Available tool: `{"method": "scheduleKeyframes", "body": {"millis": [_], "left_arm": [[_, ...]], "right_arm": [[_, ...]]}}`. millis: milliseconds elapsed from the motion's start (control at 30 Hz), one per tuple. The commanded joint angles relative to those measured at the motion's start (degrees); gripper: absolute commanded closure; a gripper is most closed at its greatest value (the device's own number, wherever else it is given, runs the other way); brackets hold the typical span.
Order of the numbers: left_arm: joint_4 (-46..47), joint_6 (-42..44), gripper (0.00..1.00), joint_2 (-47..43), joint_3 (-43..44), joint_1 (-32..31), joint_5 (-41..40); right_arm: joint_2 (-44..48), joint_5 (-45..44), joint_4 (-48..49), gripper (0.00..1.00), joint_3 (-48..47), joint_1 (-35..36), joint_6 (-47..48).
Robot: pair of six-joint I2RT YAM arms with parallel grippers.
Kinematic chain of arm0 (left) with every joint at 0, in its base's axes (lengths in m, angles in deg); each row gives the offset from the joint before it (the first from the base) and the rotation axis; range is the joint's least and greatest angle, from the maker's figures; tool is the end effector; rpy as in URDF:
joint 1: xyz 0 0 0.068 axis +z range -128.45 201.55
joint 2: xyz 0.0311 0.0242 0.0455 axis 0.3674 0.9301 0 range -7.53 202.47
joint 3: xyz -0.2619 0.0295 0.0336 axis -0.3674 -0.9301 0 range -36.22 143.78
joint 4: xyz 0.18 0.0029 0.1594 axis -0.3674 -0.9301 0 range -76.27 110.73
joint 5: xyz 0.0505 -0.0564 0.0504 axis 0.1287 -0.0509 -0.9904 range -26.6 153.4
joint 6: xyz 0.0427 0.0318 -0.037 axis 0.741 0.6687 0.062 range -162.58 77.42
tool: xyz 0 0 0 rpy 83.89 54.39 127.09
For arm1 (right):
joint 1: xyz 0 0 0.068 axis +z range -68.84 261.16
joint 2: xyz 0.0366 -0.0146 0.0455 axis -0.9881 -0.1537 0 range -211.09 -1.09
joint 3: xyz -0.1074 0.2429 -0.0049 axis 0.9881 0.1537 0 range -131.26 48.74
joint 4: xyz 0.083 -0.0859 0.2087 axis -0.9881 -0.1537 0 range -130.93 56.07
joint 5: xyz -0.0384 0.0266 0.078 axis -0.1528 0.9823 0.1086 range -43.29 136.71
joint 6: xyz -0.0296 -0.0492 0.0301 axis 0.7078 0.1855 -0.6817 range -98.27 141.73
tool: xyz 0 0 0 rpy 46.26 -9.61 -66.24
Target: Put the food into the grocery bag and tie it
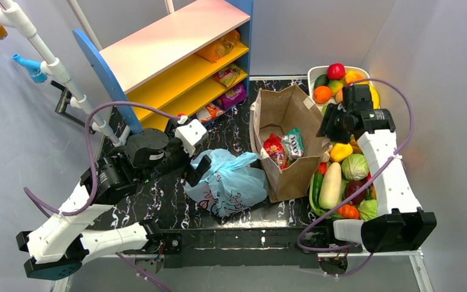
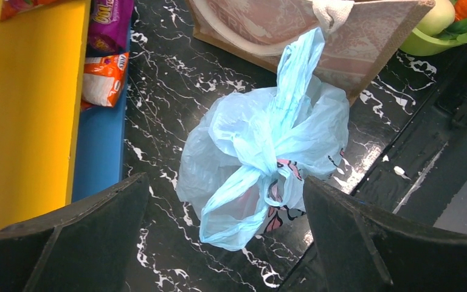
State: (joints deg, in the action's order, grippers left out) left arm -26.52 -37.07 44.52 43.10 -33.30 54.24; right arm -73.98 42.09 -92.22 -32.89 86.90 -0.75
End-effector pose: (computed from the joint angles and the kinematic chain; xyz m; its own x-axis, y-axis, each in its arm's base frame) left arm 0.0924 -0.1171 0.4287 -0.1266 0.3444 -0.9302 0.7367 0.6606 0.1443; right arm 0.2352 0.0197 0.3571 -0.7178 0.3108 -0.6230 0.2453 0.9504 0.1915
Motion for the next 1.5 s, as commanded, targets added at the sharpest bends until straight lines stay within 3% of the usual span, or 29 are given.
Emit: {"method": "scheduleKeyframes", "body": {"millis": [0,100,133,500,767,1100,1467], "left_arm": [[-2.1,-1.9,0.02,0.4,0.7,0.3,2.3],[-2.7,-2.2,0.02,1.1,1.3,0.4,3.0],[-3.1,-2.3,0.02,1.5,1.7,0.4,3.0],[-5.4,3.1,0.02,2.3,4.5,0.4,9.4],[-8.0,8.5,0.02,4.0,4.0,0.4,12.8],[3.8,25.0,0.02,0.9,-8.9,1.8,15.1],[10.2,30.0,0.02,-0.3,-16.4,4.8,15.8]], "right_arm": [[6.3,10.3,3.9,0.62,6.9,0.1,0.3],[9.4,12.3,3.4,0.94,10.3,0.1,-0.6],[10.6,12.5,3.1,0.99,11.1,0.1,-1.4],[17.6,19.3,-8.5,0.99,14.2,0.2,-18.0],[23.5,18.6,-11.6,0.99,17.5,0.2,-17.0],[26.6,20.6,-11.5,0.99,19.6,0.2,-17.7],[29.9,22.2,-10.9,0.99,22.2,0.2,-18.6]]}}
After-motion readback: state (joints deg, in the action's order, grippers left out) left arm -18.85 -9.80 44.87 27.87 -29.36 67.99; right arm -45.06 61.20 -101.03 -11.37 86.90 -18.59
